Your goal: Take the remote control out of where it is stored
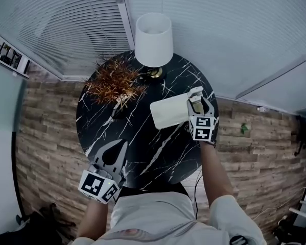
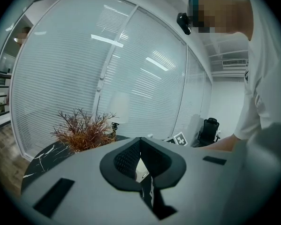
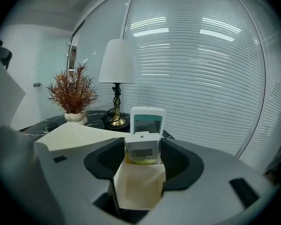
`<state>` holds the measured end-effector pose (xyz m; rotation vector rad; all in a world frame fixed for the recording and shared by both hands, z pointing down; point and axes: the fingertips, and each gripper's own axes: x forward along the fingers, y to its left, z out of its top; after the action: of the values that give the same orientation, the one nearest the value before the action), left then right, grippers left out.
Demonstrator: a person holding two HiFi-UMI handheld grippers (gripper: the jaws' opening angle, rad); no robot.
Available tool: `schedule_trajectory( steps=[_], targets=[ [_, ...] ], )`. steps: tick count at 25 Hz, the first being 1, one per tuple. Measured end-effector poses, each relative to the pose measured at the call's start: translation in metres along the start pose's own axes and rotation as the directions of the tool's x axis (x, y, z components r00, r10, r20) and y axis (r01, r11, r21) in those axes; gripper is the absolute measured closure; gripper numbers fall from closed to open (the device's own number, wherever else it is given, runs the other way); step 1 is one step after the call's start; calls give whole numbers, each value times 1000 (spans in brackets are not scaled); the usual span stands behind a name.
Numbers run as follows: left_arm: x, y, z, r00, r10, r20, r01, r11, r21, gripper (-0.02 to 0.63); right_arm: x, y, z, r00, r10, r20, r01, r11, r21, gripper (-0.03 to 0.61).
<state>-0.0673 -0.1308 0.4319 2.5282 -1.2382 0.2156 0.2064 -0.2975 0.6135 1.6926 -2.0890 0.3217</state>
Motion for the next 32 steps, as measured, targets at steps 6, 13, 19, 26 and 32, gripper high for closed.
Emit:
schedule_trajectory(
  steps=[6,13,19,26,32],
  targets=[
    [3,2,-2,1000,-5,-8,5,1000,-5,604,-2,0,3,1000,2,21,-2,1000,-15,338],
    [1,2,-5,1000,-8,-14,8,1000,-7,604,-8,-1,6,998,-14,56,14,1000,-5,342],
    [-4,3,-4,1000,-4,-6,4,1000,-10,606,-21,0,37,990,-9,141,10,1000,-4,342],
    [-8,-1,1,1000,-19,18,19,1000,-9,604,-60,4,72,978,5,207,-4,1000,-7,342],
    [-17,-9,4,998,-48,38,48,999,-7,604,-109,6,92,969,17,245,-20,1000,8,344]
  ],
)
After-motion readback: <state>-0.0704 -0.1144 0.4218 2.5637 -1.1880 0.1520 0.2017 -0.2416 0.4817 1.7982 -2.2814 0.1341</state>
